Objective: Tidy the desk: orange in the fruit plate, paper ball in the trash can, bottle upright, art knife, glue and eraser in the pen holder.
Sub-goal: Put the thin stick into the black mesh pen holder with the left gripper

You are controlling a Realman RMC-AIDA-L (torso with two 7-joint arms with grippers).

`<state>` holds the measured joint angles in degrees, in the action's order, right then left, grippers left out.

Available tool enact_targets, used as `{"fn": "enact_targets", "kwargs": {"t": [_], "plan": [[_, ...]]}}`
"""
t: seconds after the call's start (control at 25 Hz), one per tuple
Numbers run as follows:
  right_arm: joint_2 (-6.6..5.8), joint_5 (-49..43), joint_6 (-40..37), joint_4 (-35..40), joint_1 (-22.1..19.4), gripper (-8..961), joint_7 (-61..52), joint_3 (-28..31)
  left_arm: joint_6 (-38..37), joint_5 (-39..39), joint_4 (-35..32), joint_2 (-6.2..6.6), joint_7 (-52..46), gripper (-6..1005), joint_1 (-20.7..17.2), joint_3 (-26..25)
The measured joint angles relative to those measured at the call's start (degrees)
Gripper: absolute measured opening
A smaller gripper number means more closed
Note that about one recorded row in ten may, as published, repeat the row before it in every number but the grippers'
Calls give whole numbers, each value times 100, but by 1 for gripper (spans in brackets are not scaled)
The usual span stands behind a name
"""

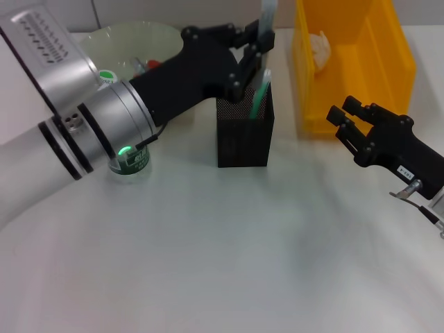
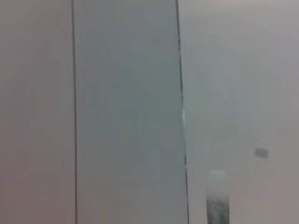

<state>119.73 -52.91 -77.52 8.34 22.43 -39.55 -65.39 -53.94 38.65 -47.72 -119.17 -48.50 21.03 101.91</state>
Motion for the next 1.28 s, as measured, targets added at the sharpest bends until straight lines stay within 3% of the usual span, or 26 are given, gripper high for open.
{"fn": "enact_targets", "kwargs": {"t": [0.64,1.08,1.16,1.28], "plan": [[7,-27,-203,-44,25,334,-80,-2,102,-536,1221,-1,403,168,550,217],[7,-40,-237,-43,25,335,-64,-143,168,-547,1269,-1,346,186,545,266],[6,-42,-237,-43,25,335,-64,-148,169,-548,1270,-1,340,362,533,289],[6,-43,-237,-43,25,334,-67,-149,141,-550,1271,-1,336,505,509,291]]}}
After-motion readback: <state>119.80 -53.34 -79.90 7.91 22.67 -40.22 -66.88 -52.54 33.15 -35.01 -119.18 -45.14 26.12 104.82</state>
